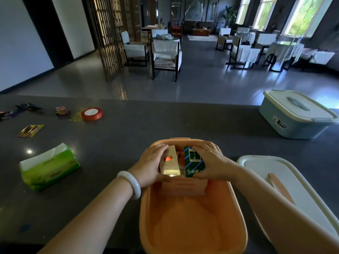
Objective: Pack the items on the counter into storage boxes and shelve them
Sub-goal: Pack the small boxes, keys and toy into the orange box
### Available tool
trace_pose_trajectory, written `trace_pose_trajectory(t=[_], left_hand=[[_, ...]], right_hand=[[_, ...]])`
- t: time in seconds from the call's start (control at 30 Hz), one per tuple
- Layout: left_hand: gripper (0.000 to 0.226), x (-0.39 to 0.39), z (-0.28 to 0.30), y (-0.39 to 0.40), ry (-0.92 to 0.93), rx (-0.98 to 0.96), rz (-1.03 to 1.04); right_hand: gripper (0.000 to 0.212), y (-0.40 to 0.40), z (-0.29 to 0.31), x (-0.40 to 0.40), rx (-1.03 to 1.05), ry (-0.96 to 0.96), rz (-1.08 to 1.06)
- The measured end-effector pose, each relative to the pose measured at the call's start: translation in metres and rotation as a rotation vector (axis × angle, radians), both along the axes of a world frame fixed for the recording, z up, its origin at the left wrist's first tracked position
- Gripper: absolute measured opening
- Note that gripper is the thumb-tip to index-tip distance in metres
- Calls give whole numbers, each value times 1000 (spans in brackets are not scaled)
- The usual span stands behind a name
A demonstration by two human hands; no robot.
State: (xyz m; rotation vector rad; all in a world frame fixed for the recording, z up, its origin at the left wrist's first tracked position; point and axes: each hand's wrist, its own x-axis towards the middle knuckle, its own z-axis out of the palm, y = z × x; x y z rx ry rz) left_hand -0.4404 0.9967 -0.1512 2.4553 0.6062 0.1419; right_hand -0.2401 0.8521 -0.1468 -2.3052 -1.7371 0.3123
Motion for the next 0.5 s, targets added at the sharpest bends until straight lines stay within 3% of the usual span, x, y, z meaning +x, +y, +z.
trace_pose_trajectory(t=[0.1,0.5], left_hand=[[95,-1,-3,0,-9,20,16],[92,0,-9,1,-18,79,25]], right_hand=[[74,0,-2,0,-18,-49,14],[80,-3,-11,1,47,-97,2]])
